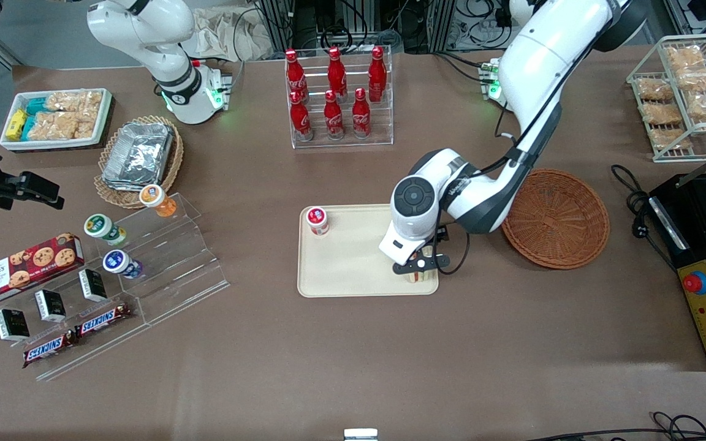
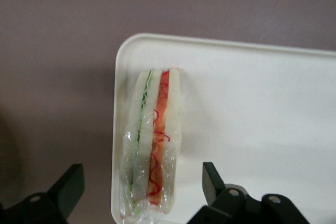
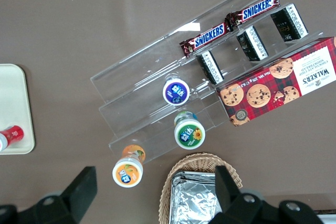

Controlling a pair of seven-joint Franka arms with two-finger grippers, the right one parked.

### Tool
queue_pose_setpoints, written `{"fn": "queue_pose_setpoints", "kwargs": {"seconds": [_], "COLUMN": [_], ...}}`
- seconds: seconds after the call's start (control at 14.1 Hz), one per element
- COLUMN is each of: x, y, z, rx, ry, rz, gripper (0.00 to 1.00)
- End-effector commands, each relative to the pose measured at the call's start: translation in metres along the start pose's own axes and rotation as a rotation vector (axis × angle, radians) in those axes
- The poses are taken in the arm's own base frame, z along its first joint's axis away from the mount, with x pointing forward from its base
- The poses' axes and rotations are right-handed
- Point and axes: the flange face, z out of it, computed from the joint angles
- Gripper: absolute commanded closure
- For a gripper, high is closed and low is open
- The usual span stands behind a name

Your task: Place sandwich from basket to tray

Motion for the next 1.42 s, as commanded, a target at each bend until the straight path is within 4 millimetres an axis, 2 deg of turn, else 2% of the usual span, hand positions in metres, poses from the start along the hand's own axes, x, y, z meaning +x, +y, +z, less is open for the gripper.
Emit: {"fn": "queue_pose_setpoints", "kwargs": {"seconds": [0.0, 0.21, 0.43, 0.71, 0.85, 0.99, 1.35], "x": [0.0, 0.016, 0.025, 0.058, 0.076, 0.083, 0.098], "y": [-0.009, -0.046, -0.079, -0.145, -0.194, -0.24, -0.356], "z": [-0.062, -0.118, -0.163, -0.202, -0.219, -0.237, -0.253], "rx": [-0.028, -0.015, -0.06, -0.042, -0.024, -0.044, -0.08], "ry": [0.021, 0.038, 0.05, 0.042, 0.018, 0.008, -0.014], "rz": [-0.036, -0.054, -0.022, 0.013, 0.061, 0.104, 0.198], "gripper": [0.0, 0.01, 0.01, 0.0, 0.0, 0.0, 0.0]}}
